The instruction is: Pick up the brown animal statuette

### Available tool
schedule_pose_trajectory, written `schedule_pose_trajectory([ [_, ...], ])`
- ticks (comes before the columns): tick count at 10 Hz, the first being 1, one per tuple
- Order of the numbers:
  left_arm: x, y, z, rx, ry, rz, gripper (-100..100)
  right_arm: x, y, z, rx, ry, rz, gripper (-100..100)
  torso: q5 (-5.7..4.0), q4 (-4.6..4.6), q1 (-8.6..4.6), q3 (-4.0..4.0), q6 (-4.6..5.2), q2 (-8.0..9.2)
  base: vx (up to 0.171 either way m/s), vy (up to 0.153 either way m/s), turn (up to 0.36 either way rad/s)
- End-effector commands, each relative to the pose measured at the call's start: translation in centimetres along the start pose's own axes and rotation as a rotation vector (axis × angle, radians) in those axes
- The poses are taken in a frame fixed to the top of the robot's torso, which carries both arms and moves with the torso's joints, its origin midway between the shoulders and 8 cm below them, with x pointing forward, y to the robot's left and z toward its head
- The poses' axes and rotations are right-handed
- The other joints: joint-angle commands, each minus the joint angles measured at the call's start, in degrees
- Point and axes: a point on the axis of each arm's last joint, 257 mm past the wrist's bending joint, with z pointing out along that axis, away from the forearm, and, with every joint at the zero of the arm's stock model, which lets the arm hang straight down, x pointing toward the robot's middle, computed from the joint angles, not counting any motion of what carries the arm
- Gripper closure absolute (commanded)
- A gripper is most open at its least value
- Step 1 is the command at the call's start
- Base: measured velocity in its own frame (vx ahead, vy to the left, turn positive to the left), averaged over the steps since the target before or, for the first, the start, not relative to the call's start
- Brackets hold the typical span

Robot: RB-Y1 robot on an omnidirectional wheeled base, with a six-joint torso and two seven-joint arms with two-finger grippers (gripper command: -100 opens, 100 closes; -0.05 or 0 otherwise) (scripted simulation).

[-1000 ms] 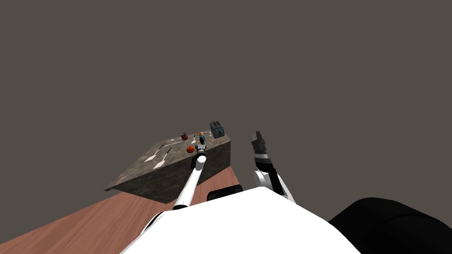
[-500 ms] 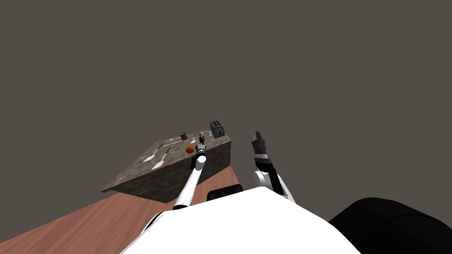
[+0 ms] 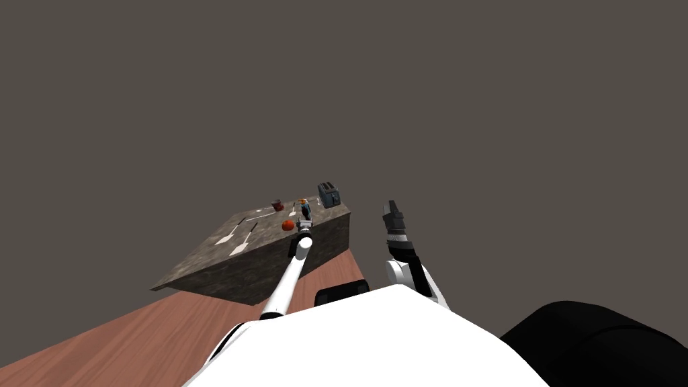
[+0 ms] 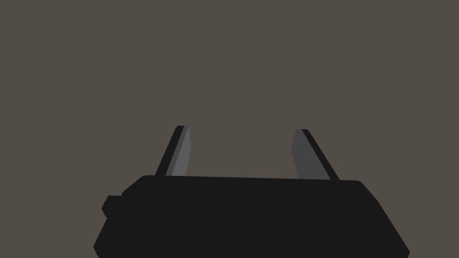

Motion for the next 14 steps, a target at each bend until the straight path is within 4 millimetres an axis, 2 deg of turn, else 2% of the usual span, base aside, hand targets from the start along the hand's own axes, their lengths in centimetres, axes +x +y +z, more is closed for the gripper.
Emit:
schedule_pose_trajectory([
  [1,-0.6,-1.0,0.4,-0.007,0.008,0.045,-100,0.0,0.0,0.0,0.000,0.000,0.000,0,0.00,0.00,0.00,0.00,0.00,0.00,-0.235,0.008,-0.154],
  [4,-1.4,-1.8,0.8,-0.029,0.017,0.121,-100,0.0,0.0,0.0,0.000,0.000,0.000,0,0.03,0.06,0.12,0.13,0.00,0.20,-0.214,0.023,-0.162],
  [8,-1.9,-0.9,0.7,-0.076,0.027,0.193,-100,0.0,0.0,0.0,0.000,0.000,0.000,0,0.10,0.07,0.44,0.14,0.00,0.21,-0.220,0.067,-0.224],
  [9,-1.7,-0.8,0.4,-0.069,0.027,0.142,-100,0.0,0.0,0.0,0.000,0.000,0.000,0,0.08,0.06,0.32,0.12,0.00,0.17,0.027,0.089,-0.021],
  [11,-1.6,-0.9,0.2,-0.056,0.024,0.098,-100,0.0,0.0,0.0,0.001,0.000,-0.001,0,0.12,-0.20,0.53,-0.61,-0.06,-1.14,0.194,0.068,0.104],
  [14,-1.0,-0.3,-0.4,-0.039,0.017,0.002,-100,0.0,0.0,0.0,0.001,0.000,-0.001,0,0.04,-0.32,0.18,-0.88,-0.04,-1.57,0.228,-0.008,0.138],
])
